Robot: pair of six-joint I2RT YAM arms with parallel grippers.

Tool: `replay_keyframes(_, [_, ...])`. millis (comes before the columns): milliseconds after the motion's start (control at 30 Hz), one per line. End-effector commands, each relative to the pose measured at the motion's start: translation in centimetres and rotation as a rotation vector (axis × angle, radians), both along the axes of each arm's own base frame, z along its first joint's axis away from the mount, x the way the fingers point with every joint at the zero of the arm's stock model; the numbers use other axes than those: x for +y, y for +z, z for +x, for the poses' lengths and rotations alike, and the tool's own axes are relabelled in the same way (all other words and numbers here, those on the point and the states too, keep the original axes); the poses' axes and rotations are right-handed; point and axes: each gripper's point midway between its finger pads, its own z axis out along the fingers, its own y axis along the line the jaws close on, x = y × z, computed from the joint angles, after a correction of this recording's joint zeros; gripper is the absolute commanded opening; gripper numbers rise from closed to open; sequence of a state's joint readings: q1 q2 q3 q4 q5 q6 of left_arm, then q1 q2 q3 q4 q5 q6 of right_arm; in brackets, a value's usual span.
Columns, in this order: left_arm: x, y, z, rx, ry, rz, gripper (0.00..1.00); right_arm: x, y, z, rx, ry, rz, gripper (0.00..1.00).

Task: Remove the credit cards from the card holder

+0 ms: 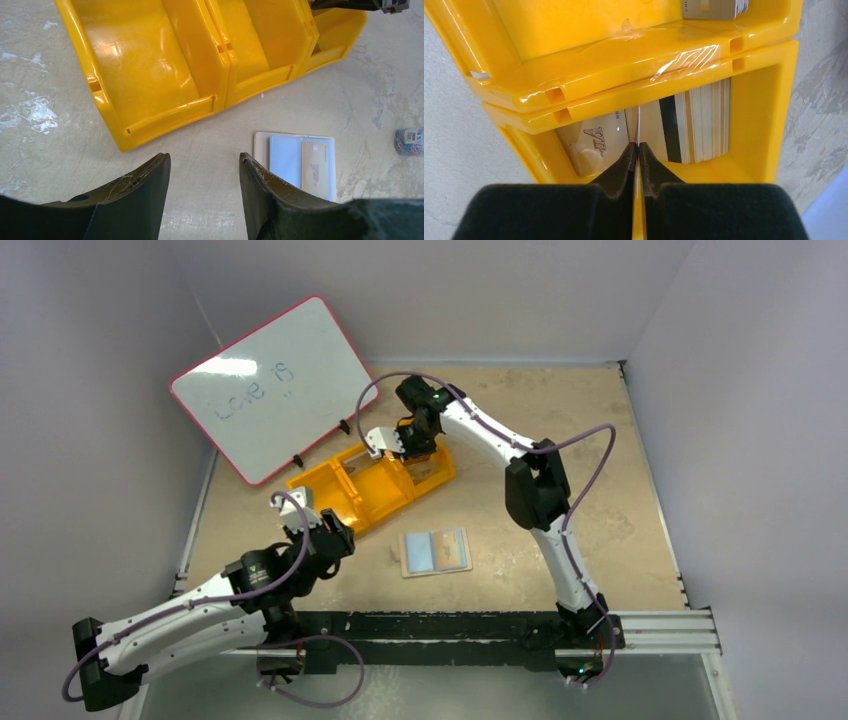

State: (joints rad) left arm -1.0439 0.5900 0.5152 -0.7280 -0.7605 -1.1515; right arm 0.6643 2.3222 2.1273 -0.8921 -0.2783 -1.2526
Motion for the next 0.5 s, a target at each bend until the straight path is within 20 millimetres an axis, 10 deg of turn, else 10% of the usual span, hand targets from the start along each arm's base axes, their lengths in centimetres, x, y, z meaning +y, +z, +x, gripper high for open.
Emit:
replay_keyframes(0, [-0.1, 2.1, 0.5, -0.045, 0.023, -0.044, 0.53, 0.5, 1.4, 0.6, -0.05, 0.032, 0.001, 0.08])
replay_keyframes(467, [-0.2, 2.0, 0.4, -0.04, 0.017, -0.041, 0.53, 0.6, 1.9, 3.1, -0.172, 0.001, -0.007, 0.1])
